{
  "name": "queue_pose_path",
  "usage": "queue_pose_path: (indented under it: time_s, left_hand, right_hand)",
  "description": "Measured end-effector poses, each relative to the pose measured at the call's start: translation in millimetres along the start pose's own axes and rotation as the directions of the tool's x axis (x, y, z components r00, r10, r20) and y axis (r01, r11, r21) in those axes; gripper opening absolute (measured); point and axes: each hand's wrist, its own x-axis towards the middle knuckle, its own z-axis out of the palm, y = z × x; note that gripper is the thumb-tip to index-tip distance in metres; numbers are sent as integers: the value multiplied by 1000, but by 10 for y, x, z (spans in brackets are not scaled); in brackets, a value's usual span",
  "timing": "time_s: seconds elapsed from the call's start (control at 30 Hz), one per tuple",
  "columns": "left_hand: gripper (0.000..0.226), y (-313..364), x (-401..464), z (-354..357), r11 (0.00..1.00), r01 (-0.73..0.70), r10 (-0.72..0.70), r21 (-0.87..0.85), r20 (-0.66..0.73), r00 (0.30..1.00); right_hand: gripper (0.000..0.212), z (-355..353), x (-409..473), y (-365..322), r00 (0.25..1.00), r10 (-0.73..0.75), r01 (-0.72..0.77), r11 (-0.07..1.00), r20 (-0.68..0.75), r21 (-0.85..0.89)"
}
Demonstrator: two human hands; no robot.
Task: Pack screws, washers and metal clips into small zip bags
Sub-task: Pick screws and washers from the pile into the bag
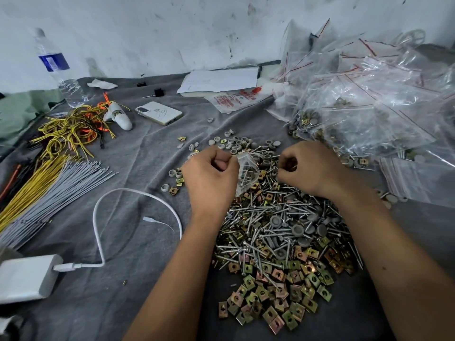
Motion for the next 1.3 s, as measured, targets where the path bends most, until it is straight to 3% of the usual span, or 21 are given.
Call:
queue_pose_path:
  time_s: [0.17, 0.23, 0.37, 0.53, 0.77, 0.9, 1.13, 1.3]
  left_hand:
    - [23, -17, 4, -4, 1000, 9, -9, -9, 4, 1000]
    - [22, -21, 3, -3, 1000, 7, -7, -8, 6, 1000]
    - [20, -21, 4, 3, 1000, 8, -8, -1, -1, 1000]
    - [21, 13, -6, 14, 999, -8, 8, 36, -7, 1000]
    - [20, 19, -6, 2, 999, -6, 6, 32, -7, 1000]
    - [19, 7, 4, 6, 1000, 0, 0, 19, -10, 1000]
    - [24, 1, 2, -29, 997, -45, 51, 64, -89, 995]
    - [20, -20, 2, -55, 982, -97, 127, 162, -190, 974]
  right_hand:
    - [5, -24, -18, -60, 974, 12, 67, 938, -226, 340]
    - [5, -25, -29, -98, 973, 29, 75, 899, -229, 431]
    - [7, -10, -53, -162, 969, -10, 122, 889, -248, 441]
    - [16, -11, -111, -268, 965, -123, 252, 675, -231, 693]
    - [19, 56, -94, -283, 947, -217, 302, 852, -237, 427]
    - [20, 54, -101, -273, 947, -225, 304, 855, -228, 421]
    - [14, -35, -59, -154, 942, -61, 193, 903, -330, 383]
    - [14, -3, -26, -23, 990, -47, 54, 997, -134, 53]
